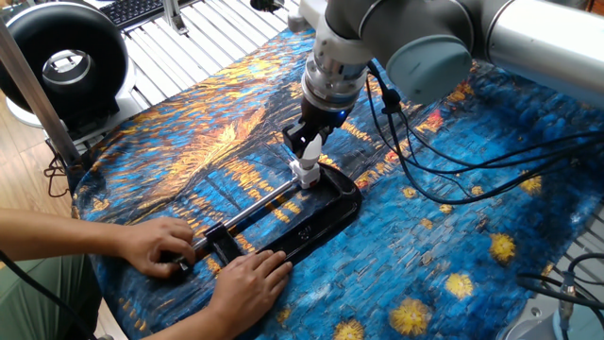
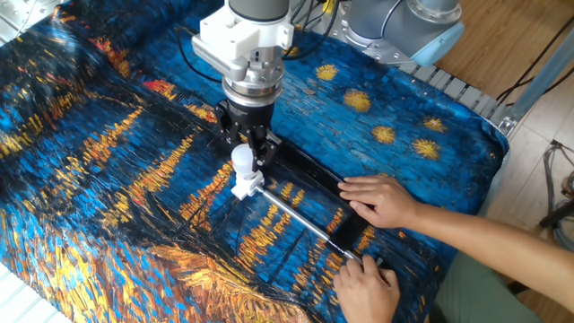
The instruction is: Install the light bulb by rotating it
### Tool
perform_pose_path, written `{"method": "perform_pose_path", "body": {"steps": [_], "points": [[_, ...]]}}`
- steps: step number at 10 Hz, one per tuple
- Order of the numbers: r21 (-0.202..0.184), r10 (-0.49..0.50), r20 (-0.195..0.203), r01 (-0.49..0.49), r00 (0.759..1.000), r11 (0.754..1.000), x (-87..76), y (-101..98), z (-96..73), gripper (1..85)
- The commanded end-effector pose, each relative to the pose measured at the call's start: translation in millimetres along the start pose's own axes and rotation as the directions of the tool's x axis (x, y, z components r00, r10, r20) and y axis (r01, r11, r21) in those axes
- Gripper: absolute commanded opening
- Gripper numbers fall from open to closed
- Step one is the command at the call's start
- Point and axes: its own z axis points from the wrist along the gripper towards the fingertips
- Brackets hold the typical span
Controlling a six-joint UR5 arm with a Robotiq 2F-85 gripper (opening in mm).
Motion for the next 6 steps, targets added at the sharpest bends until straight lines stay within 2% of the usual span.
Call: {"method": "perform_pose_path", "body": {"steps": [1,4,6], "points": [[0.002,0.014,0.0,-0.014,1.0,1.0,0.6,4.6,-1.6,1.0],[-0.005,0.036,-0.006,-0.036,0.999,0.999,3.6,3.8,-3.0,1.0],[-0.025,0.095,0.022,-0.094,0.995,0.995,-7.2,6.6,3.2,1.0]]}}
